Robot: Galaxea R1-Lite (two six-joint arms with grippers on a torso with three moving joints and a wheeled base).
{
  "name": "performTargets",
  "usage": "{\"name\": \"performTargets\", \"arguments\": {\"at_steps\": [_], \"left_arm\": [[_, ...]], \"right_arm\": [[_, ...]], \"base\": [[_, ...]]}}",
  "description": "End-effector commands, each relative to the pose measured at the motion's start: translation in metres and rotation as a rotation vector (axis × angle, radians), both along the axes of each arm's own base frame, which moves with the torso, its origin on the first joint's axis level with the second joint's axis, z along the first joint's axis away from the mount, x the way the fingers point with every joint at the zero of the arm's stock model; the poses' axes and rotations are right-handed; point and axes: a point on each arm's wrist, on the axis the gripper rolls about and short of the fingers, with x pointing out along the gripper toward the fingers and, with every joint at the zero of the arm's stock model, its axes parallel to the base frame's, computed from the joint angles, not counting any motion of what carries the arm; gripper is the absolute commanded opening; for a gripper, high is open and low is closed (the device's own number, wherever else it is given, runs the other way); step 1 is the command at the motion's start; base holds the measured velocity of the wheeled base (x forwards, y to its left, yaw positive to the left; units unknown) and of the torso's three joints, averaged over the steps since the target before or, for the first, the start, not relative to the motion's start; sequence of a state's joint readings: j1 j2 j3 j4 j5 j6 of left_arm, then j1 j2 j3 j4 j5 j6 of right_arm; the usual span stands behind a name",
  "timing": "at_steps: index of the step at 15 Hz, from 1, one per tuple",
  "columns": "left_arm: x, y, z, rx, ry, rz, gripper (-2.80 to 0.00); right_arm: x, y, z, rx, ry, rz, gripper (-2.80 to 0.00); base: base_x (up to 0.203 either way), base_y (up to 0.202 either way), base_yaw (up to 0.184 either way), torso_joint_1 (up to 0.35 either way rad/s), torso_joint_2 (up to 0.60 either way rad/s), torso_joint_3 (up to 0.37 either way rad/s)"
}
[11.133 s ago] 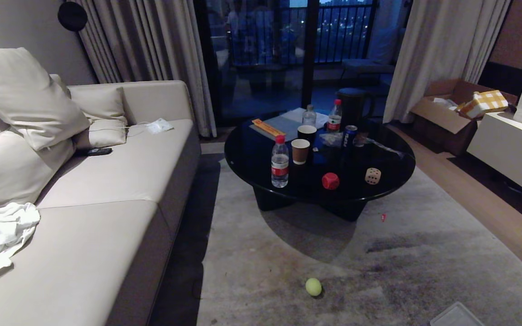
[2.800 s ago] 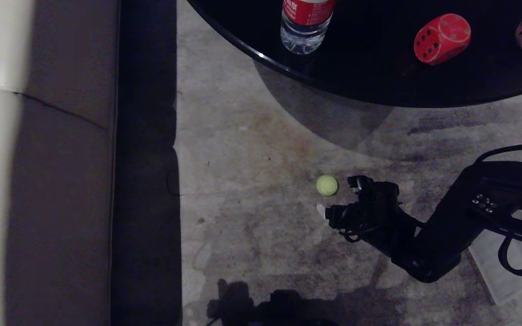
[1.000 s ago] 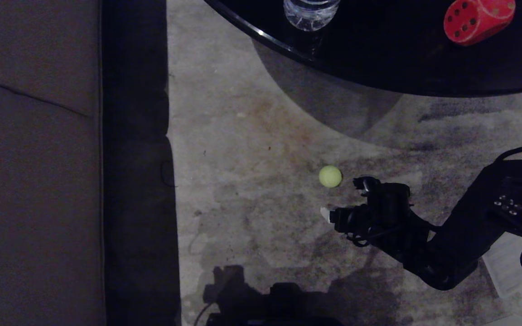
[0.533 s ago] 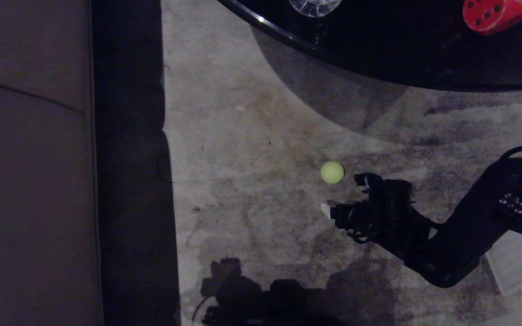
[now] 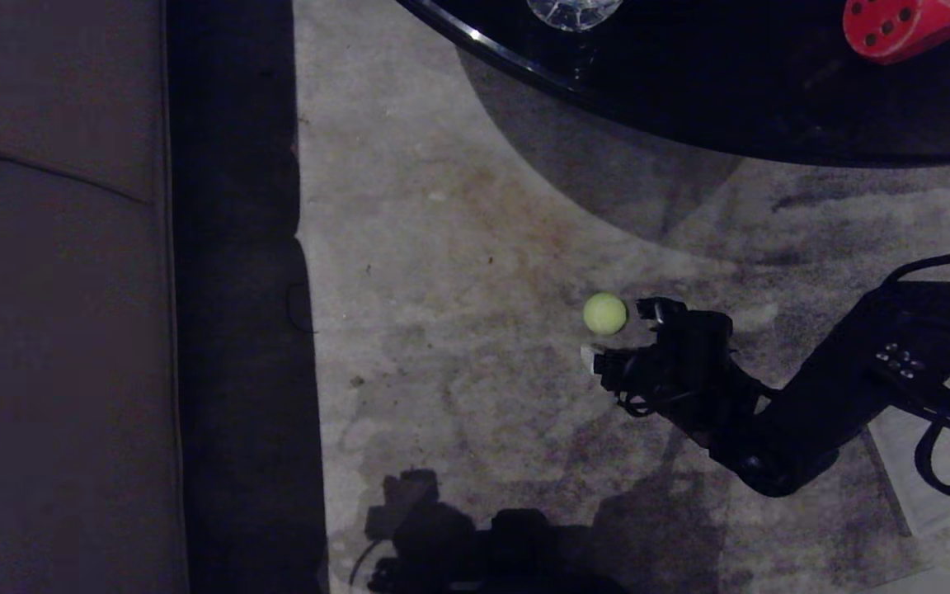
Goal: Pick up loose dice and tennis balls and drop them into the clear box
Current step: Pick up the ball on the floor
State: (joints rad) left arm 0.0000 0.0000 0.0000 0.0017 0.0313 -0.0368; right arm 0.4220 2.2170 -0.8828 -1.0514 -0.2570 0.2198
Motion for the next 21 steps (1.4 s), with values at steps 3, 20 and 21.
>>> {"name": "performTargets", "arguments": {"at_steps": [3,20,21], "left_arm": [[0.000,0.000,0.000,-0.002,0.000,0.001,-2.80],[0.000,0.000,0.000,-0.001,0.000,0.001,-2.80],[0.000,0.000,0.000,0.000,0.000,0.001,-2.80]], "right_arm": [[0.023,0.008,0.003,0.022,-0.063,-0.020,0.00],[0.065,0.010,-0.011,-0.022,-0.171,-0.046,0.00],[0.065,0.010,-0.011,-0.025,-0.173,-0.045,0.00]], "base": [[0.000,0.000,0.000,0.000,0.00,0.000],[0.000,0.000,0.000,0.000,0.00,0.000],[0.000,0.000,0.000,0.000,0.00,0.000]]}}
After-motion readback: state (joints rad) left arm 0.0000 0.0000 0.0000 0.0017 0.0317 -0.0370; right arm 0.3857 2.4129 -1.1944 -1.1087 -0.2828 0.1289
